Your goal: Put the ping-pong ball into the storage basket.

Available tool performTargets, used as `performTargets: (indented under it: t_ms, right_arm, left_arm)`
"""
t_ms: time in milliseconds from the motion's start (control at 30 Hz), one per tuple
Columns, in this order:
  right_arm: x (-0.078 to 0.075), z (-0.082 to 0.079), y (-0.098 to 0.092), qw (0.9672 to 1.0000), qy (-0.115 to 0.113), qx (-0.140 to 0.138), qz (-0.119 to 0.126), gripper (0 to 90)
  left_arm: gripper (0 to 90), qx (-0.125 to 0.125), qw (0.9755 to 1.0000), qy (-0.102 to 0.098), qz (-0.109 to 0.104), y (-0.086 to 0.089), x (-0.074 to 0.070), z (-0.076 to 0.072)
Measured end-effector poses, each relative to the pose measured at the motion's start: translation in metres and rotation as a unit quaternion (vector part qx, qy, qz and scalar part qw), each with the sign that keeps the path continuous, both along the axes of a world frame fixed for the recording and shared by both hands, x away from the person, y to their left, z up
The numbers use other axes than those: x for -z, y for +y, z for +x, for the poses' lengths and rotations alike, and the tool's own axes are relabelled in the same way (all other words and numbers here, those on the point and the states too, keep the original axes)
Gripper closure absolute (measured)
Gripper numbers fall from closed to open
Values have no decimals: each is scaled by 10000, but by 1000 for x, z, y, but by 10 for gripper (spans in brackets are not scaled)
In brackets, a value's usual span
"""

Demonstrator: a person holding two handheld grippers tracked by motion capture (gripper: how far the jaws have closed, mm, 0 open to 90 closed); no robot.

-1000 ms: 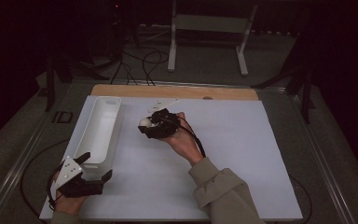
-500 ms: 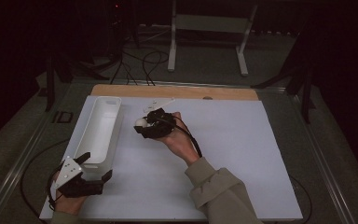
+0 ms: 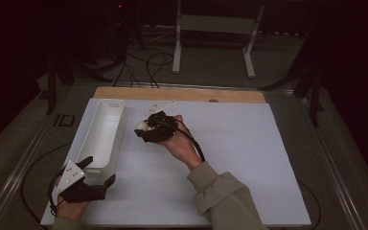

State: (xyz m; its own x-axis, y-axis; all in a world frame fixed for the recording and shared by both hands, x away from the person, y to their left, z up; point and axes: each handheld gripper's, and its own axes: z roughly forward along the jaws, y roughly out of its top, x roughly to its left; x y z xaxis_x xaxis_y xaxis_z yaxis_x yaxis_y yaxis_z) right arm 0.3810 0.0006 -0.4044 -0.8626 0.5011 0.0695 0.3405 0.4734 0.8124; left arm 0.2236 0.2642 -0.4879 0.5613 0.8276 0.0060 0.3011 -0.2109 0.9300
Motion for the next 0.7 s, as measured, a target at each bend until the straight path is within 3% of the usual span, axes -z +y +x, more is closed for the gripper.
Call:
performTargets:
  t_ms: [700]
  right_arm:
    - [1,1,13,10000,16,-63,13,507]
  left_arm:
    - [0,1,10000,-6,-2,0,0,0]
